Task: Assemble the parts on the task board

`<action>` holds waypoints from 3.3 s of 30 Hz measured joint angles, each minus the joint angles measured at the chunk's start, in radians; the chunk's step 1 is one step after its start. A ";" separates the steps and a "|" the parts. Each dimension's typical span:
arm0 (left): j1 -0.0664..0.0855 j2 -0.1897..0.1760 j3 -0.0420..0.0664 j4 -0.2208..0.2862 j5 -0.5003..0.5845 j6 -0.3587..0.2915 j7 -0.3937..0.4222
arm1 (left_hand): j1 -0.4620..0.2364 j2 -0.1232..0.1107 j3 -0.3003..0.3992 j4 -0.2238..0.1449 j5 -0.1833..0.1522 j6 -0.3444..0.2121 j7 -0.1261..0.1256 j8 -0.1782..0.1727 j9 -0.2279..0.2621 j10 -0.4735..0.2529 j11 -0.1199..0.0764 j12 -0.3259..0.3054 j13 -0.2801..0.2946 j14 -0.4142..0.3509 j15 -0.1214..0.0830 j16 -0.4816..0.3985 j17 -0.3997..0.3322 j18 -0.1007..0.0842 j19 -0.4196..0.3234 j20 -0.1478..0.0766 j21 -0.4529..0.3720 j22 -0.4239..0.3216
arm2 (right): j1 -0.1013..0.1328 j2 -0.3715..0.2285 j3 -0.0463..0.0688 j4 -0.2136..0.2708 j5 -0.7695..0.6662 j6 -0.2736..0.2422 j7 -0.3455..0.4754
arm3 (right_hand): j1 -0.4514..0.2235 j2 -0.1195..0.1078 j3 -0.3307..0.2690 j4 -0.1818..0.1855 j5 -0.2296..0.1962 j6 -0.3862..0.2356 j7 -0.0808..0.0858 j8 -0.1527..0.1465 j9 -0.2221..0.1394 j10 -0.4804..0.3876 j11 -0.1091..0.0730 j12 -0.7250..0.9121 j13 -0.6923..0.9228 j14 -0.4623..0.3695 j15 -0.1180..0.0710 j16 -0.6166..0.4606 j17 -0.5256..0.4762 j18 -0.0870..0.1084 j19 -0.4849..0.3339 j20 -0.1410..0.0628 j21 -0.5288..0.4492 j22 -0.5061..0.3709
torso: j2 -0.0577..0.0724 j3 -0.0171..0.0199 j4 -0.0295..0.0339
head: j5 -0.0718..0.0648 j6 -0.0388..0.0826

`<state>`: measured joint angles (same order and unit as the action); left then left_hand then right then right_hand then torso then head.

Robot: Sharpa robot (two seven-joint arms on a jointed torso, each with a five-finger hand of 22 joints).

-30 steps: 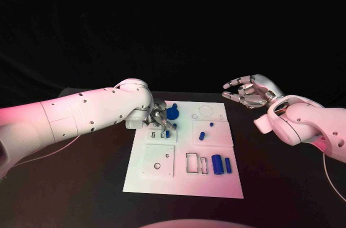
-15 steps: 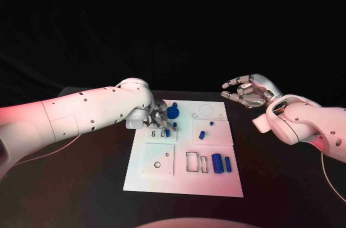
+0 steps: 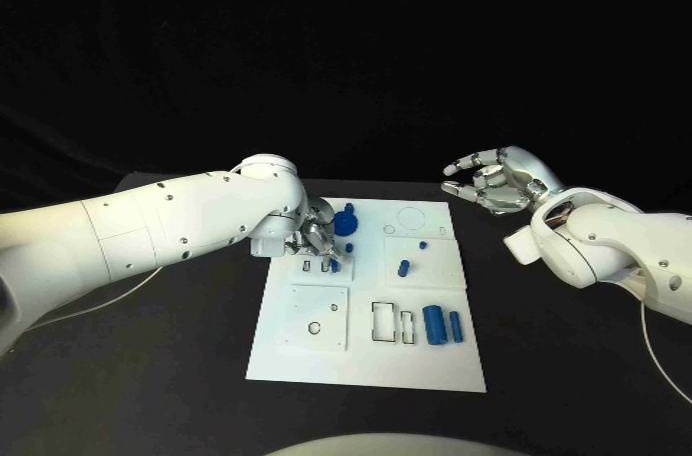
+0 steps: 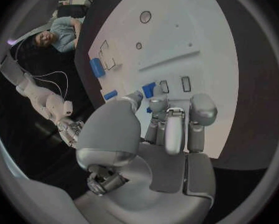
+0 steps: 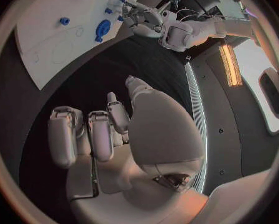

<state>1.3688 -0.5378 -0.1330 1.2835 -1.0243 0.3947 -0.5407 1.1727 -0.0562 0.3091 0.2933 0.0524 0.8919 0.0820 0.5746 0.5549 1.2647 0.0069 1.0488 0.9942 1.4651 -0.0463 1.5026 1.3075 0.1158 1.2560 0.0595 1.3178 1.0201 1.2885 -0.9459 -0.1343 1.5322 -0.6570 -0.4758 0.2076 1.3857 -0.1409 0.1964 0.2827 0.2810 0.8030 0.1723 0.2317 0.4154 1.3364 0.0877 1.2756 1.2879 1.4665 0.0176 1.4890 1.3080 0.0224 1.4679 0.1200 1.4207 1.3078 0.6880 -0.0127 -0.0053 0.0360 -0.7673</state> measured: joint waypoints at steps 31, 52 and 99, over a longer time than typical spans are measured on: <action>-0.003 0.000 -0.001 -0.011 0.082 -0.002 0.003 | 0.052 -0.120 0.426 -0.108 0.148 -0.027 0.006 0.054 0.044 -0.007 -0.003 -0.038 -0.034 0.000 -0.007 0.006 0.000 0.000 -0.007 -0.007 0.016 0.017 | -0.006 0.003 0.000 -0.003 0.000 0.000 0.001 | 0.000 0.000 0.000 0.000 0.009 0.000 0.000 0.000 0.000 0.000 0.000 0.000 0.000 0.000 0.000 0.000 0.000 0.000 0.000 0.000 -0.006 0.000 | 0.000 0.0005 0.0008 | -0.003 -0.008; -0.027 -0.135 -0.003 0.123 0.148 -0.252 0.020 | 0.010 -0.185 0.409 -0.125 0.414 0.024 -0.005 0.066 0.045 0.060 -0.020 0.017 0.022 0.002 -0.020 0.018 0.000 -0.016 0.072 -0.025 0.100 0.164 | -0.009 -0.011 0.000 -0.002 0.001 -0.006 0.004 | -0.004 -0.004 0.003 0.003 0.017 0.000 0.000 0.004 -0.002 0.000 0.000 -0.001 -0.003 0.000 0.000 -0.004 0.000 0.015 0.000 0.000 -0.012 -0.001 | 0.000 0.0011 0.0061 | 0.002 -0.010; -0.063 -0.128 -0.029 0.147 -0.011 -0.351 0.022 | -0.009 -0.212 0.409 -0.125 0.490 0.032 -0.009 0.076 0.045 0.080 -0.032 0.034 0.037 0.002 -0.027 0.025 0.001 -0.032 0.095 -0.034 0.124 0.213 | -0.010 -0.012 -0.001 -0.005 -0.006 -0.011 0.006 | -0.013 -0.003 0.003 0.003 0.017 -0.004 -0.004 0.008 -0.003 -0.004 -0.004 -0.009 -0.009 0.000 0.000 -0.004 -0.001 0.015 0.000 0.000 -0.019 0.000 | -0.002 0.0001 0.0138 | 0.005 -0.031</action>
<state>1.3059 -0.6662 -0.1618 1.4307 -1.0356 0.0433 -0.5182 1.1635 -0.2680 0.7183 0.1687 0.5422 0.9236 0.0727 0.6506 0.5994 1.3451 -0.0246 1.0832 1.0315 1.4669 -0.0729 1.5278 1.3081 0.0841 1.3509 0.0254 1.4420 1.2334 1.2788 -0.9582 -0.1352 1.5277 -0.6633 -0.4872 0.2139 1.3726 -0.1436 0.1991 0.2856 0.2982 0.7994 0.1687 0.2394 0.4127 1.3328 0.0841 1.2666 1.2784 1.4665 0.0176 1.4851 1.3074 0.0376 1.4677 0.1201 1.4018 1.3076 0.6864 -0.0126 0.0085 0.0410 -0.7982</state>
